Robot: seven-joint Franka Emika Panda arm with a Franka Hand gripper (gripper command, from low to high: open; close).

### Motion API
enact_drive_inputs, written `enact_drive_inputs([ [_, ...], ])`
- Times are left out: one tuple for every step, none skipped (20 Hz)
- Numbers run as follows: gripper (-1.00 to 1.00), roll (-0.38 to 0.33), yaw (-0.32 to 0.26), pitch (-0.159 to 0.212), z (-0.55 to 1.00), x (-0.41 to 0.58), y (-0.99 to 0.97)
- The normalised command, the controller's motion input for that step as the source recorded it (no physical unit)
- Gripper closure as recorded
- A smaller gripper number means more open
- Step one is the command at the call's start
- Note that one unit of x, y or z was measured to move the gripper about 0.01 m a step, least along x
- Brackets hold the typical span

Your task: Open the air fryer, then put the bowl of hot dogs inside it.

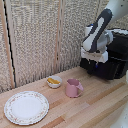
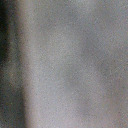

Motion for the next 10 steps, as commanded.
enact_drive_inputs([
  [1.0, -0.069, -0.014, -0.052, -0.17, 0.0, 0.93],
  [1.0, -0.061, -0.021, -0.014, -0.23, 0.003, 0.95],
  [1.0, -0.049, -0.033, -0.01, -0.2, 0.054, 0.95],
  [1.0, -0.046, -0.05, -0.007, -0.2, 0.109, 0.94],
  [1.0, -0.047, -0.064, 0.0, -0.25, 0.171, 0.91],
  [1.0, -0.026, -0.061, 0.0, -0.26, 0.226, 0.74],
  [1.0, -0.029, -0.052, 0.038, -0.3, 0.26, 0.71],
  [1.0, -0.045, -0.039, 0.069, -0.35, 0.246, 0.66],
  [1.0, -0.051, -0.039, 0.091, -0.33, 0.249, 0.61],
  [1.0, -0.061, -0.046, 0.096, -0.34, 0.22, 0.57],
])
